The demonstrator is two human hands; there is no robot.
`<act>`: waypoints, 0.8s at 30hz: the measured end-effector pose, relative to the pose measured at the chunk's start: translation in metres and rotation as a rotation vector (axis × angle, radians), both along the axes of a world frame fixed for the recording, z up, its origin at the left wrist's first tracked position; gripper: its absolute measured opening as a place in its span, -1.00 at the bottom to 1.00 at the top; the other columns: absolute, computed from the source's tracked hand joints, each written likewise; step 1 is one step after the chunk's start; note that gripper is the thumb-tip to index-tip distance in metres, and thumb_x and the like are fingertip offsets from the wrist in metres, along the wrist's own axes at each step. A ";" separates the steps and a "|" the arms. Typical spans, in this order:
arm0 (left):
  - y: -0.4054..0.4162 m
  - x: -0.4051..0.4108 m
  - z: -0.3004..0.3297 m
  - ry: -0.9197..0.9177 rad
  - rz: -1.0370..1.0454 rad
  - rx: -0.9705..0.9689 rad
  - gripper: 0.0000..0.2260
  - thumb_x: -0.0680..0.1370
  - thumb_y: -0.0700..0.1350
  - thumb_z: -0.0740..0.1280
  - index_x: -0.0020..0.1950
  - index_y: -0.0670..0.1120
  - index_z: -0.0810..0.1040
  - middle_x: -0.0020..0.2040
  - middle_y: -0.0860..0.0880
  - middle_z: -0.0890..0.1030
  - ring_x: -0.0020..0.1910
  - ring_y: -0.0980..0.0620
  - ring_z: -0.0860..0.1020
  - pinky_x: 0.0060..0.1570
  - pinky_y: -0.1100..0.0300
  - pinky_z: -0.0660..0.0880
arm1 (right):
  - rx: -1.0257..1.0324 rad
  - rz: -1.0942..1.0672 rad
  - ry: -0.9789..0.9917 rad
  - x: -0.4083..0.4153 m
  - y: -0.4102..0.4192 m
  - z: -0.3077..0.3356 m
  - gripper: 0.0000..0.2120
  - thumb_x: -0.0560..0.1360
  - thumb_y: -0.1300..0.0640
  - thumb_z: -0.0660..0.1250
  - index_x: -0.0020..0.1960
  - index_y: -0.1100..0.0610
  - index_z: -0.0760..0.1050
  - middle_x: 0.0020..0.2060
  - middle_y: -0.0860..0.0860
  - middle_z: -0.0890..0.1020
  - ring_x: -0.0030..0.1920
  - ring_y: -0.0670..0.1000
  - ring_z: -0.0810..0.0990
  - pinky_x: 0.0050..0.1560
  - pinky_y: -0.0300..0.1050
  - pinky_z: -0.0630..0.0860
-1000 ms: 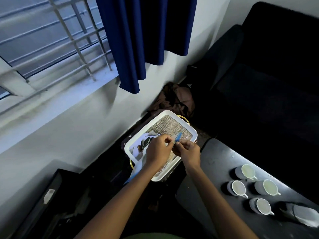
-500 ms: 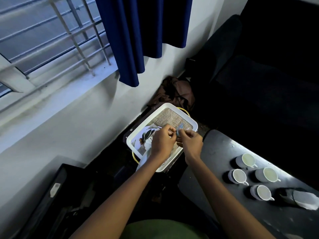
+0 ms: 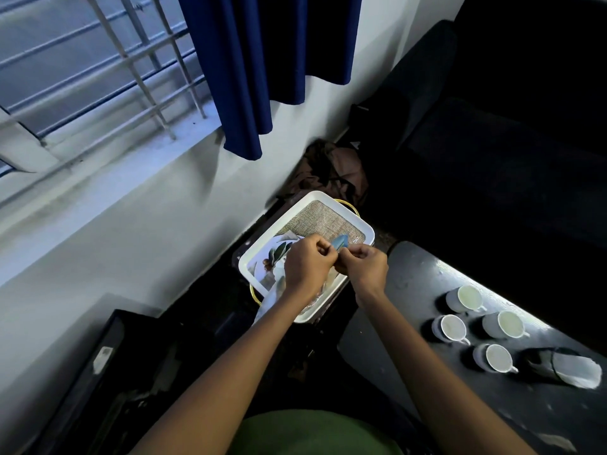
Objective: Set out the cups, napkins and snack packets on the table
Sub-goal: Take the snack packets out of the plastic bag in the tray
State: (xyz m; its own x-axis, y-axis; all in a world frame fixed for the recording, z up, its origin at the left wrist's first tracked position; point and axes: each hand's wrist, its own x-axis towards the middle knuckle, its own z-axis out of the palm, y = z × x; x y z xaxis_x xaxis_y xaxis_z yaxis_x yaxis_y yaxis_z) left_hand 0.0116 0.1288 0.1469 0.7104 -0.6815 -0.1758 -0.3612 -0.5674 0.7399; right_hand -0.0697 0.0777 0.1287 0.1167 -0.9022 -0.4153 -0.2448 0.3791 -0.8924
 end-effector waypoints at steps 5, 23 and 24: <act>-0.002 -0.002 -0.002 -0.013 -0.007 -0.002 -0.89 0.43 -0.08 0.40 -0.23 -0.09 0.55 -0.24 -0.05 0.67 -0.23 -0.04 0.60 -0.31 0.18 0.35 | -0.018 -0.031 0.076 0.001 0.002 -0.004 -0.82 0.39 0.31 0.40 -0.36 0.15 0.51 -0.42 0.09 0.64 -0.41 -0.01 0.66 -0.35 -0.15 0.62; -0.007 0.014 -0.010 0.125 -0.013 -0.085 -0.98 0.43 -0.15 0.40 -0.18 -0.08 0.63 -0.23 0.00 0.67 -0.30 0.12 0.56 -0.37 0.46 0.35 | 0.182 0.132 -0.063 0.000 0.014 0.004 -0.92 0.47 0.26 0.36 -0.13 0.29 0.51 -0.37 0.14 0.61 -0.46 -0.02 0.60 -0.45 -0.21 0.54; -0.006 0.015 -0.011 0.132 -0.026 -0.081 -0.97 0.43 -0.15 0.41 -0.16 -0.07 0.63 -0.22 0.00 0.68 -0.26 0.09 0.59 -0.30 0.38 0.41 | 0.186 0.116 -0.074 0.000 0.015 0.003 -0.94 0.47 0.30 0.36 -0.13 0.31 0.52 -0.37 0.14 0.61 -0.46 -0.02 0.60 -0.44 -0.21 0.54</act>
